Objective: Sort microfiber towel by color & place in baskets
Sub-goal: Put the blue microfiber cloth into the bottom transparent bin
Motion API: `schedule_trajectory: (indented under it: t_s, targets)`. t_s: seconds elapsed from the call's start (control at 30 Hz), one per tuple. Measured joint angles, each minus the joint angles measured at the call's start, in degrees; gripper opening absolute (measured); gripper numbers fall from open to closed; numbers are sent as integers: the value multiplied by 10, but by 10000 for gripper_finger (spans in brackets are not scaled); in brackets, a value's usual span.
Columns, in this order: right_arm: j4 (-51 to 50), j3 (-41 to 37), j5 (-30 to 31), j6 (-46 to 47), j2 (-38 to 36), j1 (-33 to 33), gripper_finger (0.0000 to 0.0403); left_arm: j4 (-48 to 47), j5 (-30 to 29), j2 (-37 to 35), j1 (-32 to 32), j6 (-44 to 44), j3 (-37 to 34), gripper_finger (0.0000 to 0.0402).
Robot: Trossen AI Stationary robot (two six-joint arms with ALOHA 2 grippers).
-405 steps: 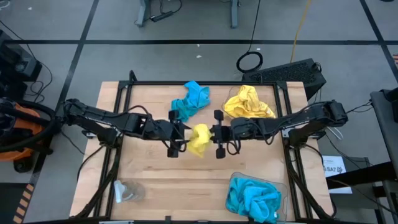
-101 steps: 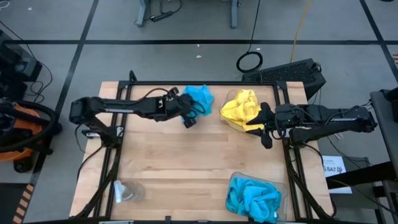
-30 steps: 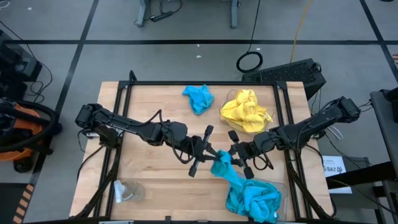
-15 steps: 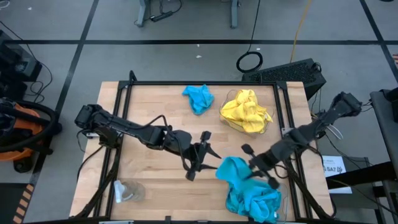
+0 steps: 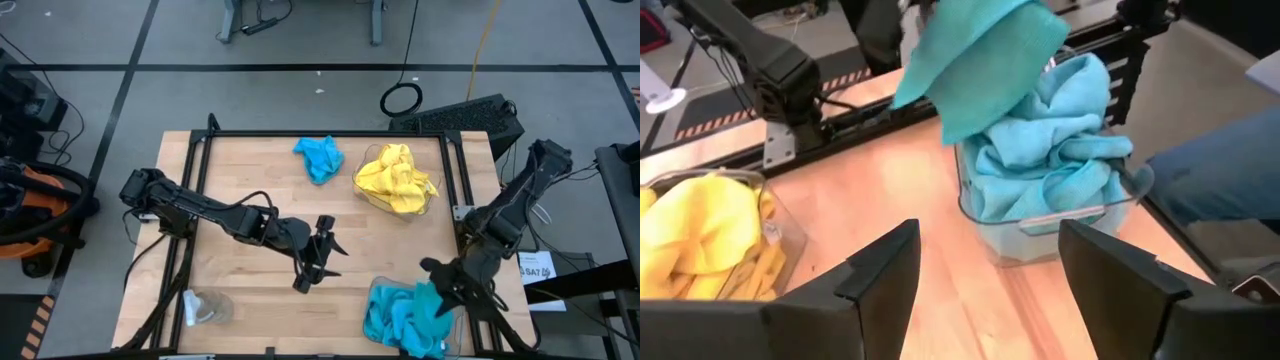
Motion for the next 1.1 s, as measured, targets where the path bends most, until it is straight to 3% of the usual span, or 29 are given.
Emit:
schedule_trajectory:
  t_s: [0.37, 0.87, 1.1]
  targets:
    - [28, 0, 0, 160, 57, 94, 0, -9, -20, 0, 0, -2, 0, 244]
    - [32, 1, -3, 157, 269, 95, 0, -14, -29, 0, 1, -14, 0, 244]
    - [31, 6, 5, 157, 323, 95, 0, -14, -32, 0, 1, -14, 0, 244]
